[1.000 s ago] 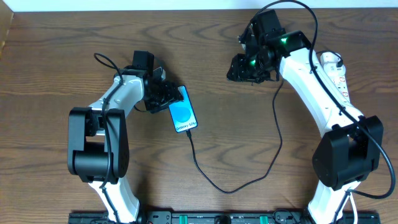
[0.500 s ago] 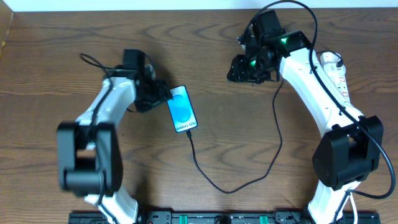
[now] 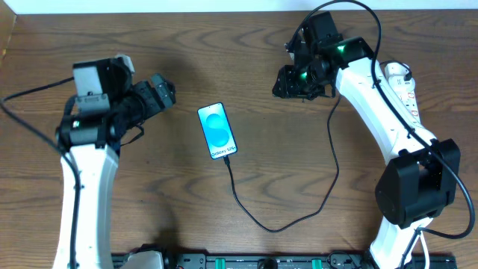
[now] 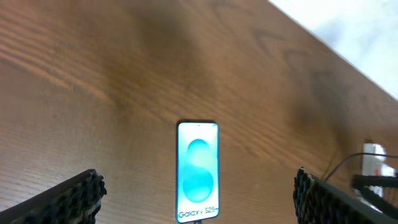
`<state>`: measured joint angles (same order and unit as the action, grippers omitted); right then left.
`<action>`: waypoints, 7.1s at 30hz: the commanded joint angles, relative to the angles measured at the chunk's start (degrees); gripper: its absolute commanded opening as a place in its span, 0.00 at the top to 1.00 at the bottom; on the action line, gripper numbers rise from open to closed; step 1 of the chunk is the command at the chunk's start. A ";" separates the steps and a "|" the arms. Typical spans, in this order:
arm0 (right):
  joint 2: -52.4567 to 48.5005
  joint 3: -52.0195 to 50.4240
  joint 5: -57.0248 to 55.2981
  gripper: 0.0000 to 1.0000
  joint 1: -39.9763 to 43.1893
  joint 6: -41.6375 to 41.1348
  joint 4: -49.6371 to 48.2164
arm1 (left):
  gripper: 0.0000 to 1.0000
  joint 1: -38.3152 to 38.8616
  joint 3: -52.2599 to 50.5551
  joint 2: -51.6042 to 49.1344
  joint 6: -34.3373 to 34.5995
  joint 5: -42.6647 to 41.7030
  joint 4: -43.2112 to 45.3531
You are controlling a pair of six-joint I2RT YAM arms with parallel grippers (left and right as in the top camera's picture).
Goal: Plug charger to phone and switch on socket
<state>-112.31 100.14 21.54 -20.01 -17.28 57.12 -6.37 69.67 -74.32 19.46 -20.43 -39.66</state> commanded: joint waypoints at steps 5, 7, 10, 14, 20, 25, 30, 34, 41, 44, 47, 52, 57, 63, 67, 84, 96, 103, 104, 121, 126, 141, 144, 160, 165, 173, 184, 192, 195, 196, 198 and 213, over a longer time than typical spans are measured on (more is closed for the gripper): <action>1.97 0.68 -0.20 0.58 -0.28 1.53 0.04 | 0.01 -0.15 -0.02 1.33 -0.35 0.59 -0.20; 1.97 0.68 -0.20 0.58 -0.28 1.53 0.09 | 0.00 -0.15 -0.02 1.33 -0.35 0.59 -0.17; 1.97 0.68 -0.20 0.58 -0.28 1.53 0.57 | 0.01 -0.15 -0.02 1.33 -0.35 0.59 -0.20; 1.97 0.68 -0.22 0.58 -0.26 1.55 0.22 | 0.01 -0.15 -0.02 1.33 -0.35 0.59 -0.20; 1.97 0.68 -0.22 0.58 0.26 1.64 -0.09 | 0.01 -0.15 -0.02 1.33 -0.35 0.59 -0.17; 2.08 0.70 -0.17 0.59 1.86 1.68 0.31 | 0.01 -0.15 -0.02 1.33 -0.35 0.59 -0.17; 3.80 0.70 -0.22 0.94 5.05 1.70 2.73 | 0.01 -0.15 -0.02 1.33 -0.35 0.59 -0.20; 6.64 0.70 -0.20 0.99 8.76 1.73 3.87 | 0.01 -0.15 -0.02 1.33 -0.35 0.59 -0.17; 11.17 0.70 0.04 0.99 16.41 1.73 4.24 | 0.01 -0.15 -0.02 1.33 -0.35 0.59 -0.17; 11.78 0.70 1.53 0.99 21.29 2.25 5.16 | 0.01 -0.15 -0.02 1.33 -0.35 0.59 -0.17; 11.67 0.66 3.28 0.99 27.06 3.23 6.03 | 0.01 -0.15 -0.02 1.33 -0.35 0.59 -0.17; 11.63 0.59 3.21 0.99 36.37 3.23 6.49 | 0.01 -0.15 -0.02 1.33 -0.35 0.59 -0.17; 10.78 0.17 0.35 0.99 42.86 3.23 4.74 | 0.01 -0.15 -0.02 1.33 -0.35 0.59 -0.20; 7.19 0.17 -0.22 0.99 46.73 3.65 2.58 | 0.01 -0.15 -0.02 1.33 -0.35 0.59 -0.17; 3.58 0.17 -0.11 0.99 47.74 4.22 1.31 | 0.01 -0.15 -0.02 1.33 -0.35 0.59 -0.20; -9.92 0.17 0.15 0.99 47.89 9.66 -5.14 | 0.01 -0.15 -0.02 1.33 -0.35 0.59 -0.17; -13.99 0.17 1.16 0.99 47.93 6.08 -10.25 | 0.01 -0.15 -0.02 1.33 -0.35 0.59 -0.17; -16.24 0.17 3.26 0.99 47.93 3.72 -11.52 | 0.01 -0.15 -0.02 1.33 -0.35 0.59 -0.17; -16.57 0.17 3.28 0.99 47.93 3.58 -11.63 | 0.01 -0.15 -0.02 1.33 -0.35 0.59 -0.17; -20.28 0.17 7.58 0.99 48.09 0.07 -12.70 | 0.01 -0.15 -0.02 1.33 -0.35 0.59 -0.17; -20.28 0.17 7.56 0.99 47.87 0.55 -10.84 | 0.01 -0.15 -0.02 1.33 -0.35 0.59 -0.20; -20.31 0.15 7.06 0.99 47.54 0.57 -7.76 | 0.01 -0.15 -0.02 1.33 -0.35 0.59 -0.17; -20.35 0.13 7.04 0.99 47.39 0.09 -7.76 | 0.01 -0.15 -0.02 1.33 -0.35 0.59 -0.20; -20.46 -0.09 5.51 0.99 44.63 -3.80 -6.38 | 0.01 -0.15 -0.02 1.33 -0.35 0.59 -0.20; -20.46 -0.09 5.60 0.99 44.48 -5.95 -4.90 | 0.01 -0.15 -0.02 1.33 -0.35 0.59 -0.20; -20.46 -0.09 5.31 0.99 44.44 -8.09 -4.52 | 0.01 -0.15 -0.02 1.33 -0.35 0.59 -0.20; -17.53 1.09 2.84 0.99 50.69 -12.07 -9.14 | 0.01 -0.15 -0.02 1.33 -0.35 0.59 -0.17; -1.86 1.33 10.45 0.99 56.30 -4.04 -8.87 | 0.01 -0.15 -0.02 1.33 -0.35 0.59 -0.20; 4.50 1.33 13.38 0.99 55.60 -0.76 -6.91 | 0.01 -0.15 -0.02 1.33 -0.35 0.59 -0.17; 6.71 1.33 13.64 0.99 54.95 0.37 -5.81 | 0.01 -0.15 -0.02 1.33 -0.35 0.59 -0.20; 11.28 1.33 13.53 0.99 52.78 3.65 -3.34 | 0.01 -0.15 -0.02 1.33 -0.35 0.59 -0.17; 31.06 1.33 -4.48 0.48 25.31 16.52 17.73 | 0.01 -0.15 -0.02 1.33 -0.35 0.59 -0.20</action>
<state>-83.37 101.47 22.59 8.03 -3.73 72.42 -6.35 69.67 -73.08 19.44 -20.40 -39.79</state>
